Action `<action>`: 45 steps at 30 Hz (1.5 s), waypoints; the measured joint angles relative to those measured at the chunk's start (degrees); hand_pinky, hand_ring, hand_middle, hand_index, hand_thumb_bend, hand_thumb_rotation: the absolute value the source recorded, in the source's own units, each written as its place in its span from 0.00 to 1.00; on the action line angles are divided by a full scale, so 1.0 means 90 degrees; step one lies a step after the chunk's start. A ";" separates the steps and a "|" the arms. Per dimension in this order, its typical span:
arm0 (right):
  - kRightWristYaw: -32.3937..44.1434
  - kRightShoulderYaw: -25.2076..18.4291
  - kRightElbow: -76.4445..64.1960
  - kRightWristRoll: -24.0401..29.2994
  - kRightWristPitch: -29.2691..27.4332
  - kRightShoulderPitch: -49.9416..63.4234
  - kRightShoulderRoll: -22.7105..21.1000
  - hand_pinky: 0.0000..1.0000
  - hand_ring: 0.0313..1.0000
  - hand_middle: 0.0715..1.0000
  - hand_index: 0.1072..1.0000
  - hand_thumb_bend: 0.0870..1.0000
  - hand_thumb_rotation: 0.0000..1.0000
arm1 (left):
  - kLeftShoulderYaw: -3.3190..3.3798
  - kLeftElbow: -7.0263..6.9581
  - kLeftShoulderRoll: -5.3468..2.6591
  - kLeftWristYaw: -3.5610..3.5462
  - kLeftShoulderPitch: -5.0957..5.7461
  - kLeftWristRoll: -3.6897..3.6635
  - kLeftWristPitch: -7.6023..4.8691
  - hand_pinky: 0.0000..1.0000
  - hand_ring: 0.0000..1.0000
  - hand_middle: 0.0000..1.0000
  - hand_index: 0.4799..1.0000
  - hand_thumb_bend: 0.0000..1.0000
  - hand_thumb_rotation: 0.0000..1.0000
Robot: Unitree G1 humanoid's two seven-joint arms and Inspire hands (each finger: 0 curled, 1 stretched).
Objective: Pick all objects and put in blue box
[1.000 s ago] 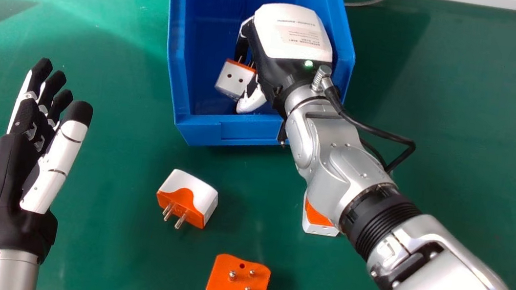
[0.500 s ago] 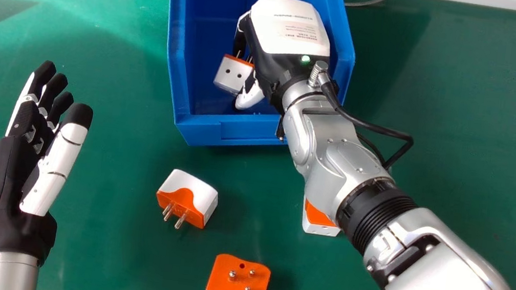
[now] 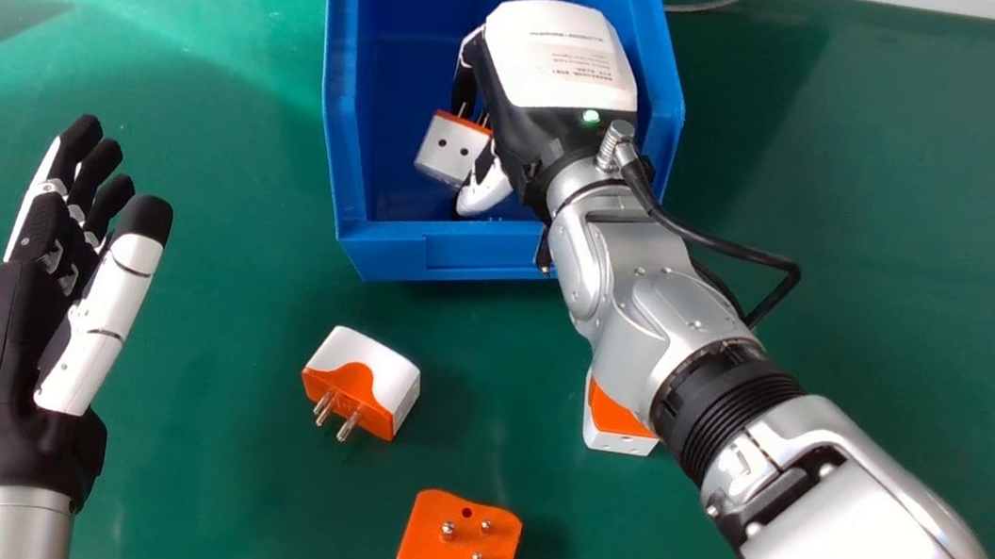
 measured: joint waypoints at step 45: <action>0.0151 0.0076 -0.0517 0.0401 0.0283 -0.0001 -0.0026 0.66 0.79 0.85 0.82 0.66 0.38 | -0.0062 -0.0063 -0.0042 0.0119 0.0007 0.0075 0.0000 0.92 0.94 0.95 0.87 0.63 0.60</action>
